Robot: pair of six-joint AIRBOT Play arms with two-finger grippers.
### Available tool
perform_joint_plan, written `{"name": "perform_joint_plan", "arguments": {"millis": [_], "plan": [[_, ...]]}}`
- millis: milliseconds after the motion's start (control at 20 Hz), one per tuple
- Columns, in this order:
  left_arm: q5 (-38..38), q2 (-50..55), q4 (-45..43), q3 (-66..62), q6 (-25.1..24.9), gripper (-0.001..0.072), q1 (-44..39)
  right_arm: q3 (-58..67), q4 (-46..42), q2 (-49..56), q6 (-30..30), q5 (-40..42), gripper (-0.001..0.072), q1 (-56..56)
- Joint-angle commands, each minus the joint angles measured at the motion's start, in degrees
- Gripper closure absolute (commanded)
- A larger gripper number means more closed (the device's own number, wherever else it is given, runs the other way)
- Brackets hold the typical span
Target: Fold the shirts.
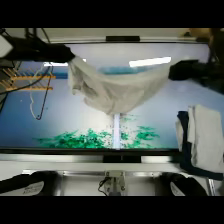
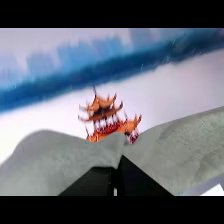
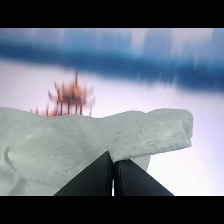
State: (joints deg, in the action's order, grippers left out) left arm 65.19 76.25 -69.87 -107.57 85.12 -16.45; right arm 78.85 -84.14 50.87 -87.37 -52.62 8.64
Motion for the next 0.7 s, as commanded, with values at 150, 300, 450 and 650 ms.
{"name": "perform_joint_plan", "arguments": {"millis": [150,300,450,650], "plan": [[-8.6,-22.8,-2.0,-11.4,0.3,0.0671,-3.9,13.4,-1.7,-17.2,-1.4,15.4,0.0642,0.0],[-9.8,-28.2,-3.6,-9.2,1.6,0.0671,-3.9,13.4,-1.7,-19.4,-3.1,15.6,0.0642,0.0],[-4.3,-28.1,-11.0,-7.4,3.1,0.0671,-3.8,13.3,-5.0,-17.0,-3.0,15.6,0.0642,0.0],[3.7,-24.2,-23.7,0.5,7.1,0.0671,-3.8,13.3,-11.5,-8.2,-3.0,15.6,0.0642,0.0]]}}
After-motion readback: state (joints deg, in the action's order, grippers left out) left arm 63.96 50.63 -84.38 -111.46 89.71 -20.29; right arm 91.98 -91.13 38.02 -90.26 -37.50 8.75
